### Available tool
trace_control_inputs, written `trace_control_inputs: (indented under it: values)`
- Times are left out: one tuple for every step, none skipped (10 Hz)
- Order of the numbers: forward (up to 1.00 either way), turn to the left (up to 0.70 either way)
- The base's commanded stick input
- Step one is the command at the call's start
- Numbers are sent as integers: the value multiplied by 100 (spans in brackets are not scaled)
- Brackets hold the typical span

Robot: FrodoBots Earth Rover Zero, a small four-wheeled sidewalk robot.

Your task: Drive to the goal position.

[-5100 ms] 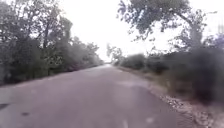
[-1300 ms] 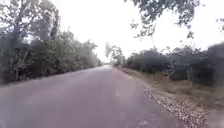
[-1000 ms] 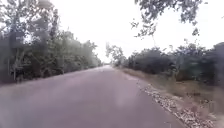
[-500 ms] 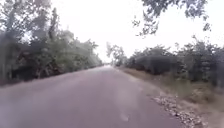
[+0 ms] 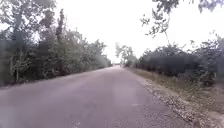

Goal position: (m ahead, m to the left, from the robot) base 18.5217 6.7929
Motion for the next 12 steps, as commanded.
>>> trace_control_inputs:
  values:
    - [100,0]
    - [100,0]
    - [100,0]
    - [100,0]
    - [100,0]
    - [100,0]
    - [100,0]
    - [100,0]
    - [100,0]
    - [100,0]
    - [100,-8]
    - [100,-40]
